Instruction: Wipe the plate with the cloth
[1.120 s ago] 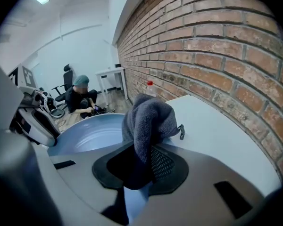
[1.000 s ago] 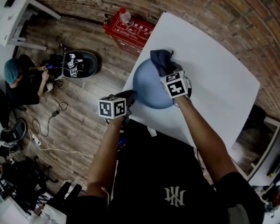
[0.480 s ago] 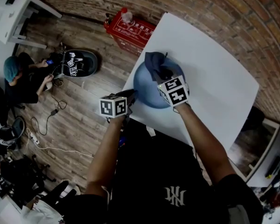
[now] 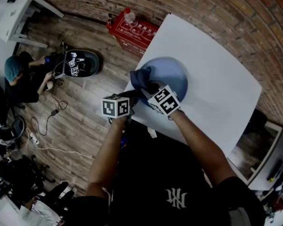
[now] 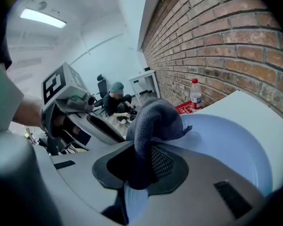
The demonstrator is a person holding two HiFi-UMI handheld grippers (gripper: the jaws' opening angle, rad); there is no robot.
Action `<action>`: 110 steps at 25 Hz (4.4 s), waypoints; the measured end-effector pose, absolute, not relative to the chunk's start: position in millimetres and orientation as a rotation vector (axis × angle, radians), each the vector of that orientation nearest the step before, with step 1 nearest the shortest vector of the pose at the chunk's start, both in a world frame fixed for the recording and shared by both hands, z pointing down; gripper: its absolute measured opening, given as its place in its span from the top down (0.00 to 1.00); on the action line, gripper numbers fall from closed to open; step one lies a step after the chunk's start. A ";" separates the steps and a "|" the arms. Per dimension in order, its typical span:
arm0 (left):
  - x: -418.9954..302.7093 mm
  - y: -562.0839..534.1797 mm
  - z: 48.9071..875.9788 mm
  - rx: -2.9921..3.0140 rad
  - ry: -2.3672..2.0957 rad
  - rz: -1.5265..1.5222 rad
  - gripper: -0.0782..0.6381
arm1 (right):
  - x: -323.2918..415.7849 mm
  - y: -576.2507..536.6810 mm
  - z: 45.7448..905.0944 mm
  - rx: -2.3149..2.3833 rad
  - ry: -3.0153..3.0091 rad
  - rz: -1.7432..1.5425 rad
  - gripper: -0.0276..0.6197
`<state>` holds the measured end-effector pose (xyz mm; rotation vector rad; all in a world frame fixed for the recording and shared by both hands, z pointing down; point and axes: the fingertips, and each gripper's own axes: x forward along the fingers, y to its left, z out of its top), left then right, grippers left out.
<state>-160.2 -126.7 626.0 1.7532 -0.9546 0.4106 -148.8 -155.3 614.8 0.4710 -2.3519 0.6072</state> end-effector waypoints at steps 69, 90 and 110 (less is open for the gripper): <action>-159.1 -125.1 624.9 1.779 -0.991 0.457 0.79 | -129.7 -130.5 634.1 0.425 -2.213 0.450 0.83; -159.7 -124.4 627.2 1.775 -0.979 0.436 0.79 | -61.3 -188.8 632.2 0.635 -2.090 0.284 0.83; -158.4 -124.9 625.2 1.788 -0.999 0.449 0.79 | 11.9 -233.8 629.8 0.814 -1.912 0.174 0.83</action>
